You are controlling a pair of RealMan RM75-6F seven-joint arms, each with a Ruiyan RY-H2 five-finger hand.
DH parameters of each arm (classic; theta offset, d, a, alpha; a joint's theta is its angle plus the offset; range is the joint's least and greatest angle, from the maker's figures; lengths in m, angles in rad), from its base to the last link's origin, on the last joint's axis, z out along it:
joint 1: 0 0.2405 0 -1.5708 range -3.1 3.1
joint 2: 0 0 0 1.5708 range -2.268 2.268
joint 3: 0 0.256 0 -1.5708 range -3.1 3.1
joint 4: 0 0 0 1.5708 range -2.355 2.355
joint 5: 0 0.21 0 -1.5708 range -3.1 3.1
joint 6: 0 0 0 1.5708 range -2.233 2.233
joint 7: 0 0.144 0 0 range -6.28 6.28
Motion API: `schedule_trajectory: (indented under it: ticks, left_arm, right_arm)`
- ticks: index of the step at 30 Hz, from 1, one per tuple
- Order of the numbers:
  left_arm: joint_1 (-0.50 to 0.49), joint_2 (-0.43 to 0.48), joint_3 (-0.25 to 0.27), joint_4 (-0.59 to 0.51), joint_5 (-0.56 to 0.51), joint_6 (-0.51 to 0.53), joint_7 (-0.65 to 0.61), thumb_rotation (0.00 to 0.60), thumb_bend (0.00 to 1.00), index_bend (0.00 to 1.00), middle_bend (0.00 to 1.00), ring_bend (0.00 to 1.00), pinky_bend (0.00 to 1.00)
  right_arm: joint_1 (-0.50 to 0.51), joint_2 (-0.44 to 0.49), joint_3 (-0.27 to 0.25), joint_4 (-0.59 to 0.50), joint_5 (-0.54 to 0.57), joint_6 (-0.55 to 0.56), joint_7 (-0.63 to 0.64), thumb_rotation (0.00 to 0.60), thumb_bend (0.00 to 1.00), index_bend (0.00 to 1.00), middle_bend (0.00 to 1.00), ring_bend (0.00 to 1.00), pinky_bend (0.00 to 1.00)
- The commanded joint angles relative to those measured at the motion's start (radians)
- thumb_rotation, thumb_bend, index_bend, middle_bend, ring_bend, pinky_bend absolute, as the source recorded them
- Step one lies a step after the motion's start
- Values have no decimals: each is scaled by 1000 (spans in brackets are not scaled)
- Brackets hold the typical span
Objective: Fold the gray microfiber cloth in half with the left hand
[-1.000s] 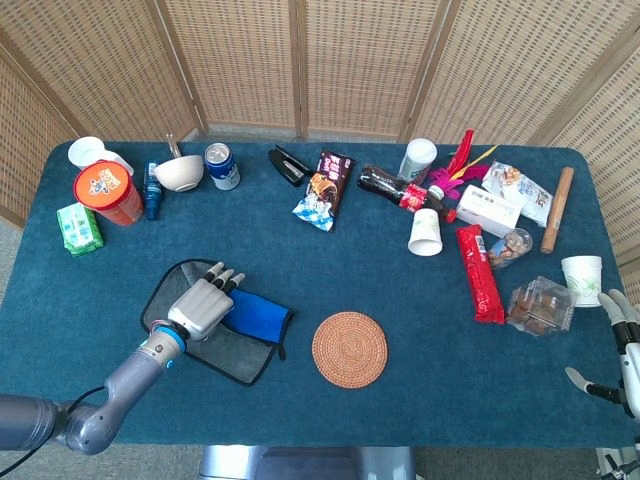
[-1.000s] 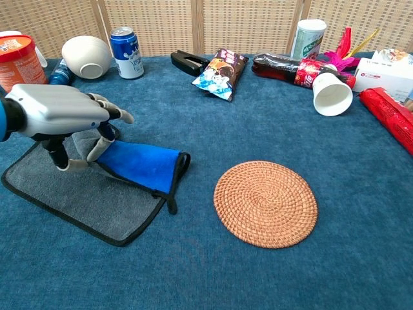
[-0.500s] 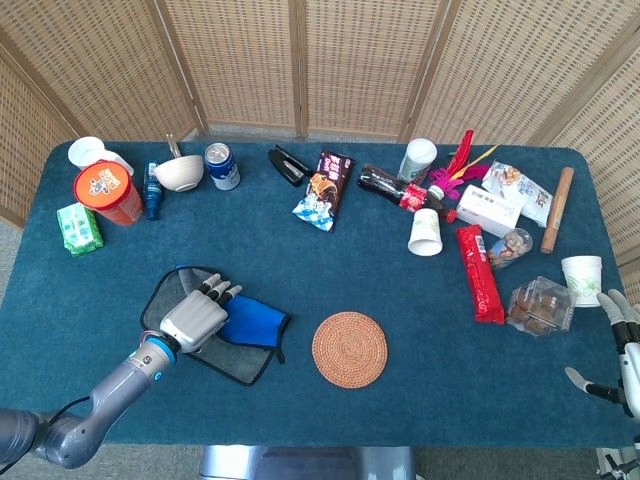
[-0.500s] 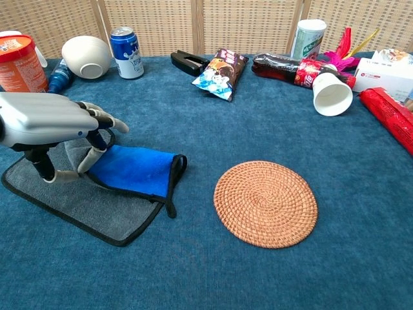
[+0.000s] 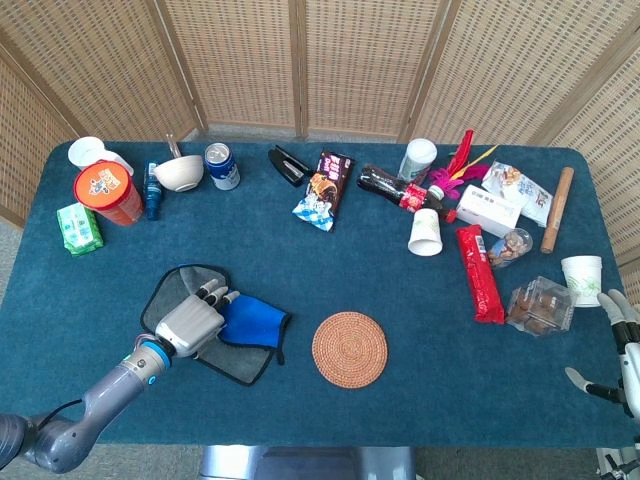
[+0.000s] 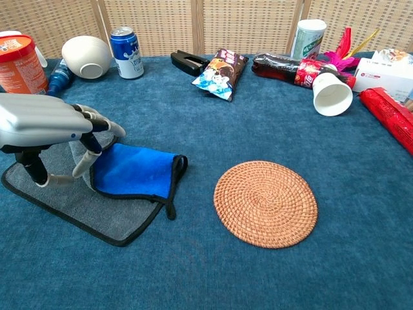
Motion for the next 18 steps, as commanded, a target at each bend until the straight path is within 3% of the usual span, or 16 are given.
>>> schedule_trajectory:
  ticks: [1, 12, 18]
  left_arm:
    - [6, -3, -6, 9, 10, 6, -4, 600, 432, 522, 0, 0, 0]
    - [54, -47, -17, 135, 219, 41, -69, 600, 420, 306, 0, 0, 0]
    - [69, -75, -11, 215, 329, 21, -121, 600, 419, 288, 0, 0, 0]
  right_arm:
    - [0, 0, 0, 0, 0, 0, -1, 600, 0, 0, 0, 0, 0]
    - [-1, 1, 0, -2, -3, 4, -1, 600, 0, 0, 0, 0, 0]
    - [-3, 3, 0, -5, -3, 7, -1, 600, 0, 0, 0, 0, 0]
